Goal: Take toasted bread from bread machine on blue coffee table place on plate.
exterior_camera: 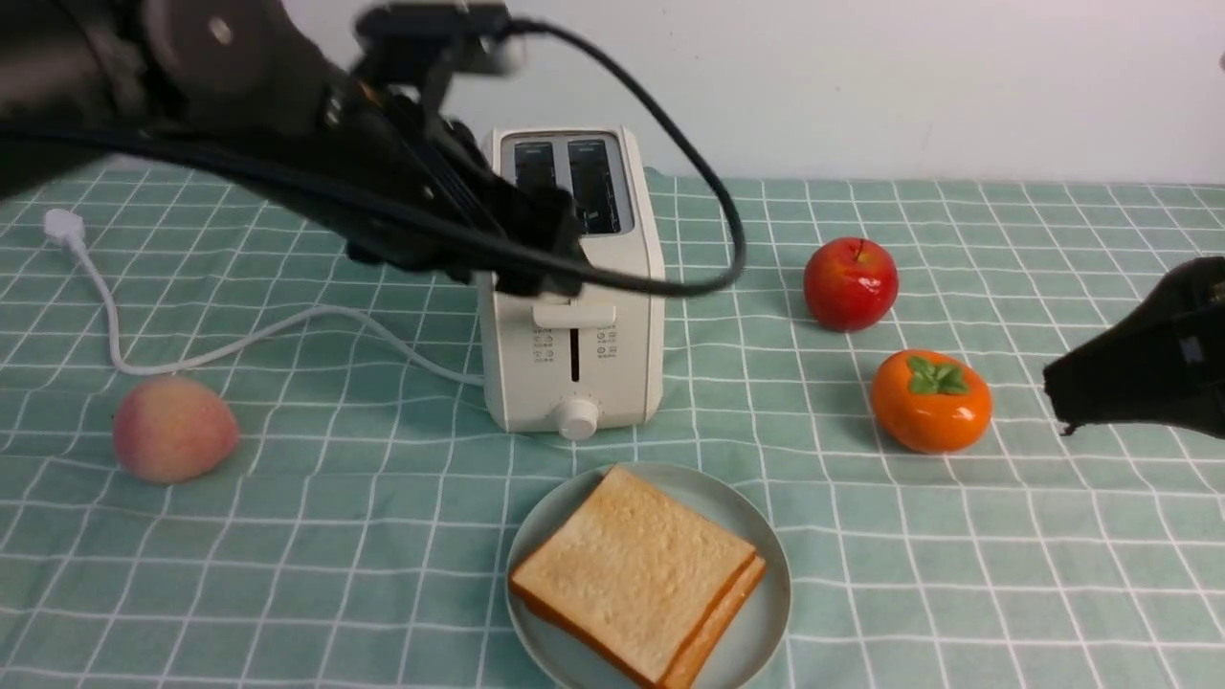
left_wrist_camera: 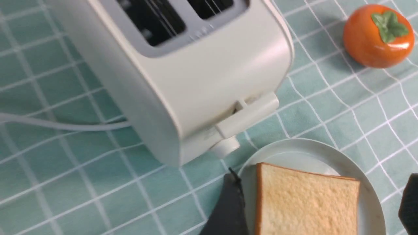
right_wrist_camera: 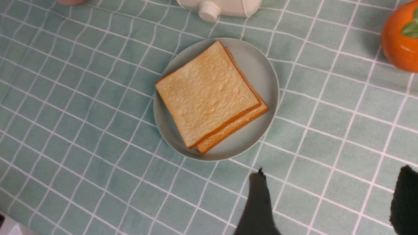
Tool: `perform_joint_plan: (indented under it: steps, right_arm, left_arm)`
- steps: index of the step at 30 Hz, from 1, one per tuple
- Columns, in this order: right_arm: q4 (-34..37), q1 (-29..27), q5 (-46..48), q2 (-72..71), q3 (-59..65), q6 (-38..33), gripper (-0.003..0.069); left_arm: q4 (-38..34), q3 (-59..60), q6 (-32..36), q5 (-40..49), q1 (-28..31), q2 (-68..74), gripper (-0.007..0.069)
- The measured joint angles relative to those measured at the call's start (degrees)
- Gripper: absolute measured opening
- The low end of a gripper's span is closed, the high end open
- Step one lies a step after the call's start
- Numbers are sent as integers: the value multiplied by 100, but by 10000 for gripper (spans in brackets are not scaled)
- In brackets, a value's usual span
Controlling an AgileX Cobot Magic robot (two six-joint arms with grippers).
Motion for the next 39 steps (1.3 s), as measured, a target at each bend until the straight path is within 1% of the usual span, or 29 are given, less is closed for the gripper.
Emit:
perform_joint_plan:
  steps: [1, 2, 4, 5, 6, 7, 8, 9, 10, 12, 14, 17, 18, 19, 22, 25, 31, 35, 39]
  right_arm:
    - [-10, 0, -18, -15, 7, 0, 481]
    - [-24, 0, -231, -139, 147, 0, 416]
    - [-24, 0, -622, -387, 422, 0, 325]
    - [-24, 0, -999, -634, 663, -12, 242]
    - [-24, 0, -1140, -680, 773, -21, 227]
    - [-24, 0, -1639, -1028, 1212, -97, 107]
    - [-24, 0, -2004, -1292, 1567, -183, 46]
    - [-24, 0, -2353, -1616, 2026, -314, 8]
    - [-24, 0, -2679, -1887, 2427, -408, -10]
    - [-30, 0, -3263, -2359, 3158, -510, -20]
    - [-25, 0, -3648, -2727, 3777, -510, -20]
    - [-25, 0, -4261, -3312, 4827, -528, -20]
    - [-25, 0, -4298, -3312, 4885, -528, -20]
    - [-25, 0, -4542, -3493, 5297, -528, -20]
    - [-20, 0, -4834, -3639, 5842, -528, -20]
    - [6, 0, -4934, -3651, 6259, -535, -20]
    - [35, 0, -4934, -3651, 6975, -535, -18]
    - [158, 0, -4965, -3651, 7094, -492, -15]
    - [216, 0, -5035, -3651, 7094, -487, -13]
  left_arm:
    - [151, -55, -68, 124, 0, -67, 593]
    - [698, -176, -656, 592, 0, -406, 542]
    - [1171, -162, -1104, 1030, 0, -738, 464]
    - [1367, -67, -1374, 1204, 0, -1019, 399]
    - [1367, -67, -1413, 1226, 0, -1069, 399]
    - [1488, 135, -1634, 1308, 0, -1435, 311]
    - [1484, 334, -1731, 1309, 0, -1715, 244]
    - [1442, 630, -1808, 1294, 0, -2012, 162]
    - [1370, 925, -1837, 1248, 0, -2319, 94]
    - [1182, 1619, -1874, 1082, 0, -2959, 0]
    - [1032, 2169, -1888, 859, 0, -3465, -14]
    - [584, 3535, -1895, 232, 0, -4387, -14]
    - [557, 3611, -1895, 187, 0, -4439, -14]
    - [382, 4120, -1895, -202, 0, -4803, -14]
    - [164, 4996, -1899, -915, 0, -5237, -14]
    - [106, 5570, -1899, -1423, 0, -5423, -14]
    - [78, 6334, -1899, -1633, 0, -5437, -14]
    - [78, 6546, -1899, -1600, 0, -5437, -14]
    - [78, 6588, -1899, -1386, 0, -5437, -14]
